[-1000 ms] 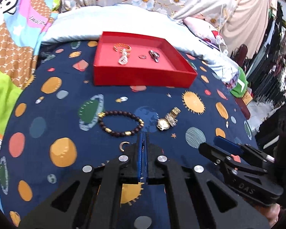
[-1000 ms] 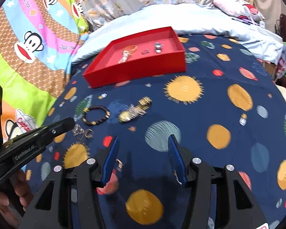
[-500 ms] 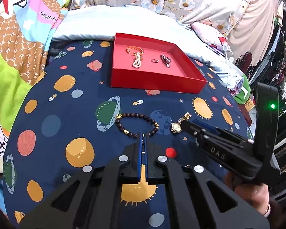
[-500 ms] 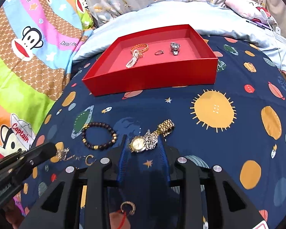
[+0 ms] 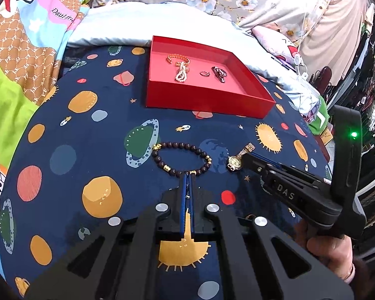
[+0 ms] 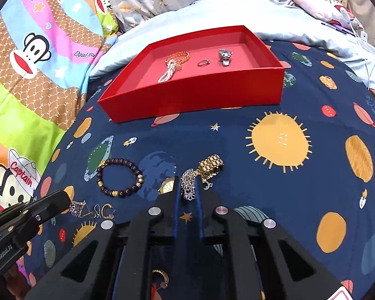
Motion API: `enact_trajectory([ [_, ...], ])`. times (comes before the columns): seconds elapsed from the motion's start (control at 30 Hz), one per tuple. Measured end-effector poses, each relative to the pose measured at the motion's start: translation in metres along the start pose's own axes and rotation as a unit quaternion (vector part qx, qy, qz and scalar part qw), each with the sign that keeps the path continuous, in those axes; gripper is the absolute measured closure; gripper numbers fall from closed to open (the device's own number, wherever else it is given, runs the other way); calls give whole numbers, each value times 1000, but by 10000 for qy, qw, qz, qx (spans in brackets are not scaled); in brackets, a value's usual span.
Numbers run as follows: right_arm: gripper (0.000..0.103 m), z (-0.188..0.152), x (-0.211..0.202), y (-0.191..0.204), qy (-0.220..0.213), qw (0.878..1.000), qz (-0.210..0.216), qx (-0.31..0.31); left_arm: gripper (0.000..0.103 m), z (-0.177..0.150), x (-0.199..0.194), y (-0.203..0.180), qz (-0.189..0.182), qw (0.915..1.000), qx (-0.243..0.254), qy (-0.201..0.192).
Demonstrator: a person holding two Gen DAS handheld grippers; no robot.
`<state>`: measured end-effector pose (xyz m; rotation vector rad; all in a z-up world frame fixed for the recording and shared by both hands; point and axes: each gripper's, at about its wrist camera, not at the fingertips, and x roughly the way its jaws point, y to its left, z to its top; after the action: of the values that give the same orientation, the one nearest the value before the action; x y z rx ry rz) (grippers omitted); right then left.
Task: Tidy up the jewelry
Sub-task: 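Grasp the silver drop earring with the right tool while the left holds its earring, then carry both silver earrings into the red tray with both tools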
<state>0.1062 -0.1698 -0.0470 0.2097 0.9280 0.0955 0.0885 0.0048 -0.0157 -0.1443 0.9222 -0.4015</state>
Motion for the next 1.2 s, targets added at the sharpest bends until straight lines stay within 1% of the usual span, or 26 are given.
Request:
enact_trajectory([
  [0.23, 99, -9, -25, -11, -123, 9998, -20, 132, 102, -1, -1, 0, 7, 10000, -19, -1],
  [0.4, 99, -16, -54, -19, -282, 9993, -3, 234, 102, 0, -6, -4, -21, 10000, 12, -34],
  [0.57, 99, -20, -80, -16, -436, 9989, 56, 165, 102, 3, -15, -12, -63, 9999, 65, -139],
  [0.7, 99, -16, -96, -13, -588, 9982, 90, 114, 102, 10, -21, -17, -54, 9997, 94, -222],
  [0.93, 99, 8, -110, -12, -879, 9960, 94, -91, 102, 41, -34, -25, 11, 9982, 204, -562],
  [1.07, 99, 32, -110, -15, -1030, 9944, 120, -207, 102, 66, -38, -30, -24, 9967, 275, -759],
  [1.2, 99, 60, -104, -14, -1183, 9924, 94, -312, 102, 97, -35, -36, 50, 9942, 413, -997],
])
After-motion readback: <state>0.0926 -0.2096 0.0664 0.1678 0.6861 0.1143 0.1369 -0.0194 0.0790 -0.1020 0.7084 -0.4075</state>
